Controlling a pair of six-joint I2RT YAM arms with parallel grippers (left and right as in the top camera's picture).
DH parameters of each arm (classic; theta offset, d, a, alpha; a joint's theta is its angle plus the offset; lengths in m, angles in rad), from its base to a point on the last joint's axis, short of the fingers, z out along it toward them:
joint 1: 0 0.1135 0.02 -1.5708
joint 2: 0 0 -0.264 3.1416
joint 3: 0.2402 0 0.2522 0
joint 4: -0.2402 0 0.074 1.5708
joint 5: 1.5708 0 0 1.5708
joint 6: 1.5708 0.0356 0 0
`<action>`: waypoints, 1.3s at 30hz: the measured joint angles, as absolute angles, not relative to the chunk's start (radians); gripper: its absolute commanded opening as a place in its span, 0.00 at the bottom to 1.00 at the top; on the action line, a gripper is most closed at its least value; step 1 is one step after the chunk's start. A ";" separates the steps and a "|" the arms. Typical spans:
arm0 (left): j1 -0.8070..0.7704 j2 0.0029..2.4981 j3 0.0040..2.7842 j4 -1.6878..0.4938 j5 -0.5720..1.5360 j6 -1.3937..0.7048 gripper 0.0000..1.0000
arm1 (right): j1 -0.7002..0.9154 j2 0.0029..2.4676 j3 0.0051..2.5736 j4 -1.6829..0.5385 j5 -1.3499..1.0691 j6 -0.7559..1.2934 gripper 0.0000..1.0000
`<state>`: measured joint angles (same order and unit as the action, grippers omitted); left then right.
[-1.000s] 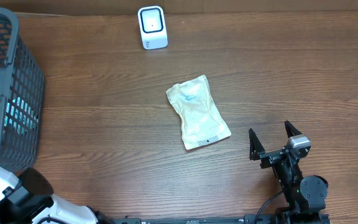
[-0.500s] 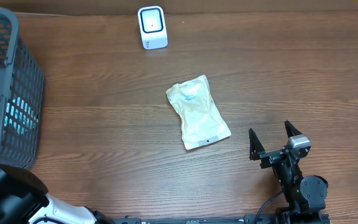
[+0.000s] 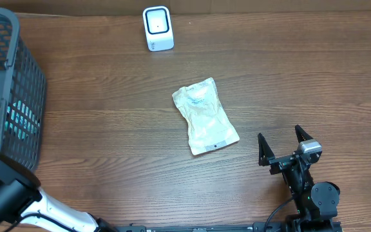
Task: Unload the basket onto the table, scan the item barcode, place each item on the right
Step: 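Move the left gripper back into the basket, then grasp the light green tissue pack with the left gripper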
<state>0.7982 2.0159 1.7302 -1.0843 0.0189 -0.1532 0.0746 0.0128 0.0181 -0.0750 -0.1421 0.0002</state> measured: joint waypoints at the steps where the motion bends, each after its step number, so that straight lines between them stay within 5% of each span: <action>1: 0.798 2.034 1.730 -1.081 0.025 -0.153 0.63 | 0.074 0.013 0.018 -0.075 -0.142 0.000 1.00; 9: 0.798 2.143 1.727 -1.024 0.102 -0.147 0.55 | 0.075 0.013 0.018 -0.075 -0.142 0.000 0.99; 30: 0.773 2.143 1.718 -0.975 0.239 -0.070 0.65 | 0.075 0.013 0.018 -0.075 -0.142 0.000 1.00; 34: 0.773 2.145 1.684 -0.951 0.235 -0.067 0.55 | 0.075 0.013 0.019 -0.075 -0.142 0.000 1.00; 39: 0.774 2.145 1.678 -0.943 0.236 -0.063 0.25 | 0.075 0.013 0.018 -0.075 -0.142 0.000 1.00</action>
